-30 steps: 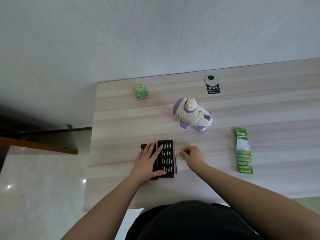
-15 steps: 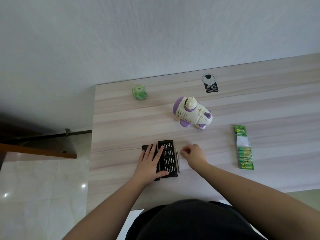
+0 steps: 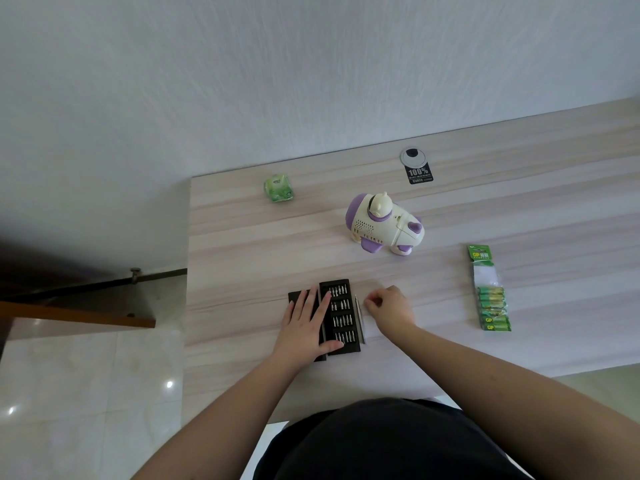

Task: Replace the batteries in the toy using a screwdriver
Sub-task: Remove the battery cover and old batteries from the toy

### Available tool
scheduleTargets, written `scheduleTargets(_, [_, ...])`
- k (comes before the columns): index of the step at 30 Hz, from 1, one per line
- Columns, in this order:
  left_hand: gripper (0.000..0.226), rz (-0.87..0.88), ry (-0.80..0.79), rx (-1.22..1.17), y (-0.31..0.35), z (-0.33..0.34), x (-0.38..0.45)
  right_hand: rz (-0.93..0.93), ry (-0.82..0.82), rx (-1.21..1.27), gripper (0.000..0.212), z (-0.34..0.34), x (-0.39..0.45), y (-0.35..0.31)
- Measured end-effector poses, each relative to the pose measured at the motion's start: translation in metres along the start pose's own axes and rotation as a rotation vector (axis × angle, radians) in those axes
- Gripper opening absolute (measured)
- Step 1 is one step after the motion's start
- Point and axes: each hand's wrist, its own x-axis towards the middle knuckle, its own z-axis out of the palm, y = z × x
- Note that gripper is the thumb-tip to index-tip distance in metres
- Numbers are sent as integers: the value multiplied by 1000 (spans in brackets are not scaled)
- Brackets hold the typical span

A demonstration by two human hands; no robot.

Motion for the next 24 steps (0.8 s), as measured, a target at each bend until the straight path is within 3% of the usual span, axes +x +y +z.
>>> scheduleTargets(15, [104, 9, -1, 24, -2, 1, 0, -27, 12, -48, 17, 1, -3, 3])
scheduleTargets(24, [106, 20, 2, 33, -3, 1, 1, 13, -2, 93, 21, -11, -7, 4])
